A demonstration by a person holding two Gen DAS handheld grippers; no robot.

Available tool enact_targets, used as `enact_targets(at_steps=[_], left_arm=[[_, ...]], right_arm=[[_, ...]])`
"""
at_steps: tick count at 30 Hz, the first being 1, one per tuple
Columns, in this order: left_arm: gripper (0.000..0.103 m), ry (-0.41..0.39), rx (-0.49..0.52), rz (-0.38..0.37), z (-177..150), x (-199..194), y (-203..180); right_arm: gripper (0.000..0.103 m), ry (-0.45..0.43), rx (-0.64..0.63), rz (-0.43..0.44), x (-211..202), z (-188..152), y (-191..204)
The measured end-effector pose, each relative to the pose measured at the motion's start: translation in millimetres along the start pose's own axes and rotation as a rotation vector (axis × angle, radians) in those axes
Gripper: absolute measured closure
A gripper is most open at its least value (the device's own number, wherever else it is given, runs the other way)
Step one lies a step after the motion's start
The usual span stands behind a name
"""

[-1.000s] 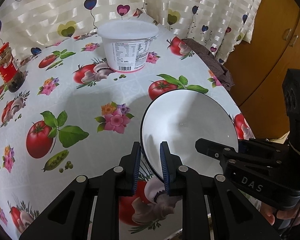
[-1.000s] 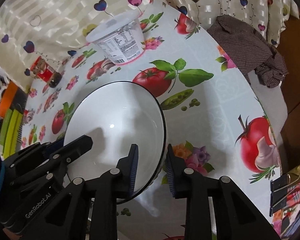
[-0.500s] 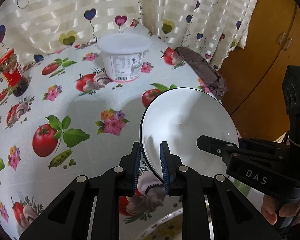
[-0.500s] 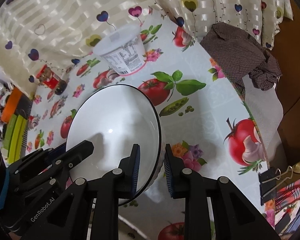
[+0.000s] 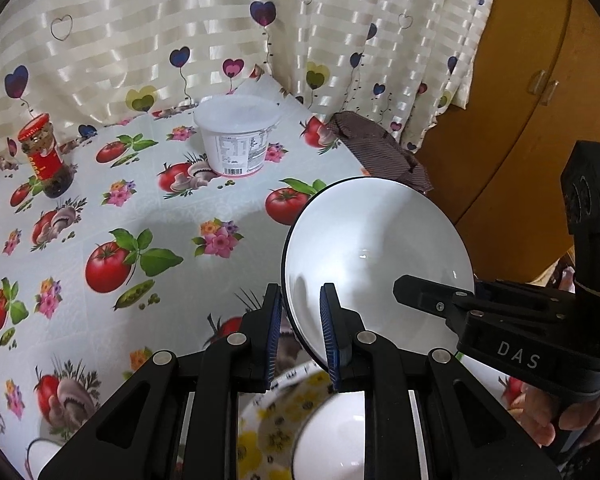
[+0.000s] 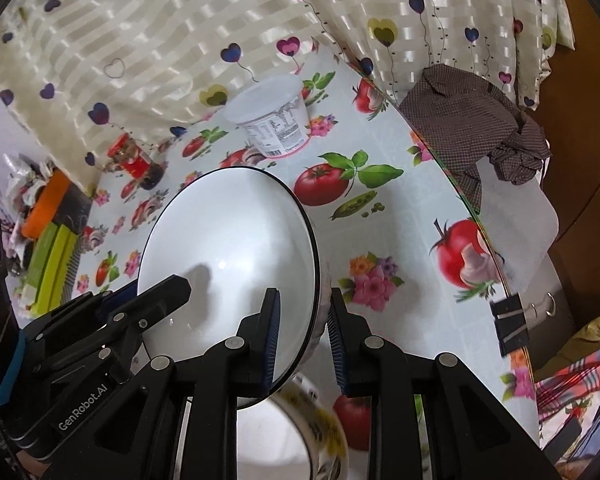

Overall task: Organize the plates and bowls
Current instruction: 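Lift the white ribbed bowl with both grippers toward the yellow floral plate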

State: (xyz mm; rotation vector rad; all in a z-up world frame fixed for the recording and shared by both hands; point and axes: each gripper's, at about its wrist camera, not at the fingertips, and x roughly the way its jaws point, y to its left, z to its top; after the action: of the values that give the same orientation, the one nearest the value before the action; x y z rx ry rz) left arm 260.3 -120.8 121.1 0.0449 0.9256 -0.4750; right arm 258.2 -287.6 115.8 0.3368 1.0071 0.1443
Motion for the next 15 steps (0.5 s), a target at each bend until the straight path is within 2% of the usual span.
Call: enact_targets(at_steps=[15], left_arm=[[0.083,-0.002,0.001,0.017,-43,-38,-12]], right_arm=[[0.081,0.02,0.001,0.032,-33,-54,12]])
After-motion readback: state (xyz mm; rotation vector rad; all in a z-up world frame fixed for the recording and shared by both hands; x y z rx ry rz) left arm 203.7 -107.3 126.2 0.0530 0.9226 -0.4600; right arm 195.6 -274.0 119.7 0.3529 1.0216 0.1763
